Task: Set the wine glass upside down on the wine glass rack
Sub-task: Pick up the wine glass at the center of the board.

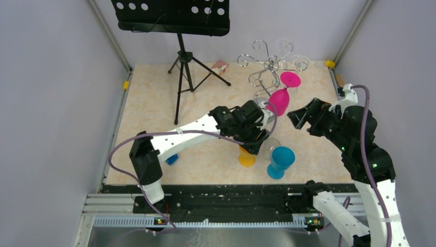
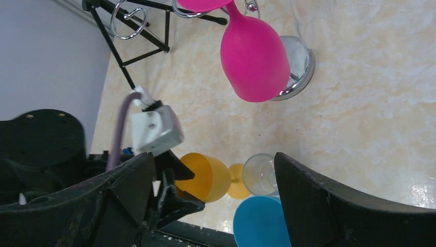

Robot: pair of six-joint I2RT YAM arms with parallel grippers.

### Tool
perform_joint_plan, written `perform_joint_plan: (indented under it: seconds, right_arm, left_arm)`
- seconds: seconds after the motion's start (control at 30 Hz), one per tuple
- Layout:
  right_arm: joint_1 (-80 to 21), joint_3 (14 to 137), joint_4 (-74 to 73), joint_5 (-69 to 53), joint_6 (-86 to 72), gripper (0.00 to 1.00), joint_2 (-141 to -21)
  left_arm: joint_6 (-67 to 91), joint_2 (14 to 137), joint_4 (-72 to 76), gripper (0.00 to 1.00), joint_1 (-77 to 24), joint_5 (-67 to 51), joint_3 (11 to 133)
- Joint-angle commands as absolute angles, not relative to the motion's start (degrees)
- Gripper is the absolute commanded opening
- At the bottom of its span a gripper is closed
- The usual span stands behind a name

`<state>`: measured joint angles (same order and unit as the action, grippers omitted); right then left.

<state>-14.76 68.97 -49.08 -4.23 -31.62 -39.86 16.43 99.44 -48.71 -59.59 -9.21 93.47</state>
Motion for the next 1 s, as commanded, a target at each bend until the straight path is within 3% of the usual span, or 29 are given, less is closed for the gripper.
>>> perform_joint_plan:
  seconds: [0.0,0.13,0.37,0.73,0.97]
  right_arm:
    - [-14.56,68.52,-46.1,-5.45,-32.8,0.88,-39.24]
    - [-14.55,67.7,-45.41,-6.37,-33.53,0.88,-39.13]
    - [-14.53,66.32,-43.63,-7.82,-34.39,0.87,-39.22]
    - [-14.54,65.5,-42.62,-9.8,-34.66,0.87,-40.75]
    - [-14.59,64.17,-40.97,-13.81,-36.86,0.86,-42.04]
  left_arm:
    - [15.02,102.49,-50.66,0.6,-60.97,-6.32,95.32]
    - [15.14,105.39,-53.44,0.51,-61.98,-4.42,96.27]
    - [15.93,105.84,-55.03,0.0,-62.56,-1.5,95.24]
    - [19.94,90.1,-53.03,0.0,-62.46,8.71,91.91]
    - [25.57,73.38,-43.49,0.0,-62.37,5.16,85.38]
